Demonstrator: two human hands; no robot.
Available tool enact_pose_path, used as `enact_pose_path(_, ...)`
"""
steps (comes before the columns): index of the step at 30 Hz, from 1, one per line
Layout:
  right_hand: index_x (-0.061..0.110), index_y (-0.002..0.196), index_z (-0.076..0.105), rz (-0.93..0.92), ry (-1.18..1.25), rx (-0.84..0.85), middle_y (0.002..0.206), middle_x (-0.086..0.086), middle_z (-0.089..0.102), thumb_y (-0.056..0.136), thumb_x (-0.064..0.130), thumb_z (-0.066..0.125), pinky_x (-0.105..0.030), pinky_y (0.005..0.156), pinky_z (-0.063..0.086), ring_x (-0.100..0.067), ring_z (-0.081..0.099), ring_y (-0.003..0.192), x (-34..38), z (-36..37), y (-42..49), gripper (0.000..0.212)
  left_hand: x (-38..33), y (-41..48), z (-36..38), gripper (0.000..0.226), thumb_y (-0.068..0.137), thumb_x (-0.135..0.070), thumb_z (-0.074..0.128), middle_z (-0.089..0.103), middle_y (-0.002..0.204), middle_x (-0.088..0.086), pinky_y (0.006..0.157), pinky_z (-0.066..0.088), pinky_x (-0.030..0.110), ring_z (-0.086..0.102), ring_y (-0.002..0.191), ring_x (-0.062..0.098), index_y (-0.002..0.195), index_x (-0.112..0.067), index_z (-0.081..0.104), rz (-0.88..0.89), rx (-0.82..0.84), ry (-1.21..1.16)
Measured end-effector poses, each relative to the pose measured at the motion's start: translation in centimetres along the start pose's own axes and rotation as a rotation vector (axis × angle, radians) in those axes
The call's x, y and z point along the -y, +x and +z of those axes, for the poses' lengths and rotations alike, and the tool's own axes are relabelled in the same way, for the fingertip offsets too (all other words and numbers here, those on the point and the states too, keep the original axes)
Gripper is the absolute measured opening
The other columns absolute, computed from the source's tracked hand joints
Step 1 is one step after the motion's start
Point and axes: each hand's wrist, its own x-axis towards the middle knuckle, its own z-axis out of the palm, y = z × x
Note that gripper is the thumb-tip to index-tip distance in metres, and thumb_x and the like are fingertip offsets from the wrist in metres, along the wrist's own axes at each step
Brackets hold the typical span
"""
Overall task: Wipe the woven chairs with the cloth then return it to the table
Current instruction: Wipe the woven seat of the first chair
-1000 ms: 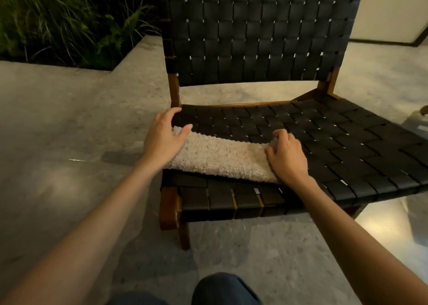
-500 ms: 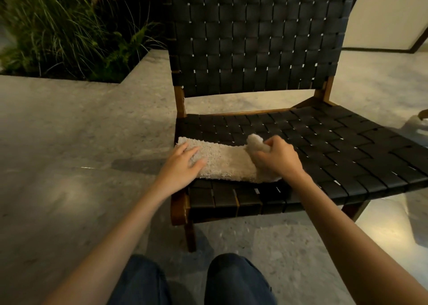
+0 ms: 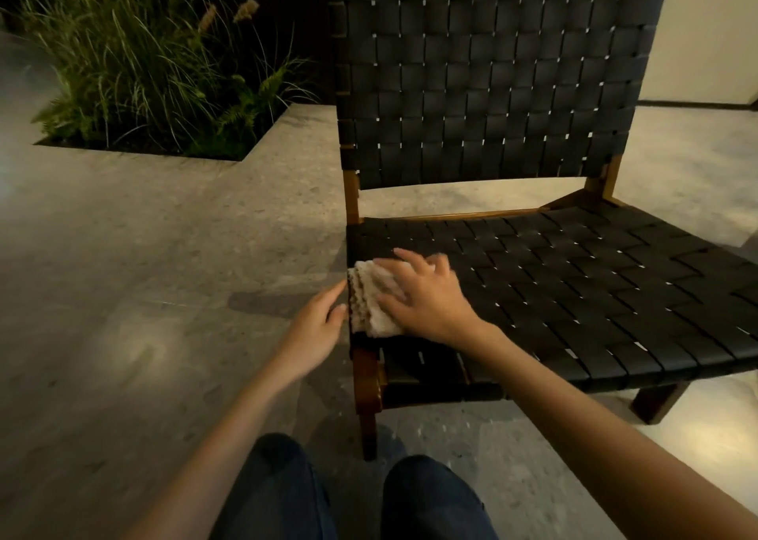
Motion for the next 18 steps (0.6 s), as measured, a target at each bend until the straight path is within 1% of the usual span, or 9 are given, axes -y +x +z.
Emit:
enact_pose_path(1, 0.044, 0.148, 0.018, 0.049, -0.005, 0.110, 0.159, 0.004, 0.012, 0.096, 0.055, 0.037, -0.057, 0.114, 0.010, -0.038, 0.005, 0.142, 0.0, 0.8, 0.0, 0.056, 0.2, 0.2, 0.0, 0.046, 0.101, -0.015, 0.038, 0.032, 0.152, 0.001, 0.107, 0.022, 0.021, 0.027, 0.140, 0.011, 0.146, -0.017, 0.030, 0.000, 0.002, 0.006)
enact_pose_path(2, 0.048, 0.148, 0.009, 0.101, 0.009, 0.185, 0.160, 0.006, 0.002, 0.095, 0.061, 0.030, -0.061, 0.114, 0.001, -0.039, -0.005, 0.143, -0.2, 1.7, 0.2, 0.058, 0.4, 0.4, 0.0, 0.046, 0.101, -0.015, 0.037, 0.031, 0.153, 0.001, 0.107, 0.021, 0.021, 0.026, 0.140, 0.011, 0.146, -0.017, 0.029, 0.000, -0.002, 0.011)
enact_pose_path(3, 0.051, 0.147, 0.004, 0.128, 0.004, 0.205, 0.160, 0.007, -0.003, 0.093, 0.065, 0.025, -0.063, 0.113, -0.002, -0.040, -0.009, 0.143, -0.4, 2.5, 0.4, 0.060, 0.5, 0.7, 0.1, 0.045, 0.102, -0.014, 0.035, 0.030, 0.153, 0.001, 0.108, 0.021, 0.022, 0.026, 0.140, 0.012, 0.146, -0.017, 0.029, -0.004, -0.010, 0.011)
enact_pose_path(5, 0.054, 0.145, 0.003, 0.127, -0.021, 0.145, 0.160, 0.009, -0.002, 0.089, 0.073, 0.023, -0.064, 0.112, 0.002, -0.041, -0.010, 0.143, -0.7, 3.6, 0.8, 0.063, 0.7, 1.4, 0.2, 0.045, 0.102, -0.014, 0.034, 0.030, 0.153, 0.001, 0.110, 0.022, 0.025, 0.026, 0.140, 0.012, 0.146, -0.018, 0.029, -0.021, -0.023, 0.001)
enact_pose_path(7, 0.056, 0.144, 0.005, 0.137, -0.035, 0.091, 0.160, 0.011, 0.002, 0.087, 0.075, 0.022, -0.062, 0.112, 0.005, -0.039, -0.007, 0.144, -1.2, 4.1, 1.9, 0.063, 0.9, 2.4, 0.3, 0.045, 0.102, -0.015, 0.034, 0.030, 0.153, 0.000, 0.110, 0.022, 0.025, 0.026, 0.140, 0.012, 0.147, -0.019, 0.028, -0.037, -0.032, 0.004)
enact_pose_path(10, 0.054, 0.145, 0.010, 0.184, -0.019, 0.058, 0.159, 0.011, 0.005, 0.089, 0.073, 0.023, -0.058, 0.112, 0.006, -0.035, -0.004, 0.145, -2.1, 4.9, 5.0, 0.061, 1.2, 4.2, 0.3, 0.046, 0.102, -0.016, 0.034, 0.030, 0.153, 0.001, 0.107, 0.023, 0.021, 0.027, 0.140, 0.012, 0.148, -0.017, 0.027, -0.049, -0.034, 0.009)
enact_pose_path(13, 0.051, 0.146, 0.013, 0.209, 0.002, 0.042, 0.159, 0.011, 0.007, 0.090, 0.071, 0.024, -0.057, 0.113, 0.005, -0.034, -0.003, 0.145, -3.1, 5.4, 8.8, 0.060, 1.3, 6.2, 0.5, 0.046, 0.103, -0.018, 0.034, 0.032, 0.152, 0.001, 0.106, 0.024, 0.021, 0.030, 0.139, 0.013, 0.148, -0.018, 0.027, -0.067, -0.029, 0.000)
enact_pose_path(15, 0.048, 0.146, 0.015, 0.225, 0.011, 0.031, 0.159, 0.010, 0.008, 0.091, 0.069, 0.024, -0.057, 0.113, 0.005, -0.033, -0.002, 0.145, -3.9, 5.7, 11.5, 0.060, 1.6, 7.8, 0.7, 0.046, 0.103, -0.022, 0.034, 0.032, 0.152, 0.001, 0.102, 0.023, 0.018, 0.030, 0.139, 0.013, 0.148, -0.019, 0.026, -0.090, -0.032, 0.013)
enact_pose_path(18, 0.045, 0.147, 0.017, 0.231, 0.011, 0.015, 0.159, 0.008, 0.010, 0.093, 0.067, 0.024, -0.057, 0.114, 0.004, -0.034, -0.001, 0.145, -5.1, 6.2, 15.5, 0.059, 1.8, 10.4, 1.1, 0.049, 0.102, -0.029, 0.035, 0.030, 0.153, 0.001, 0.106, 0.025, 0.023, 0.030, 0.139, 0.015, 0.149, -0.020, 0.024, -0.150, -0.037, 0.044)
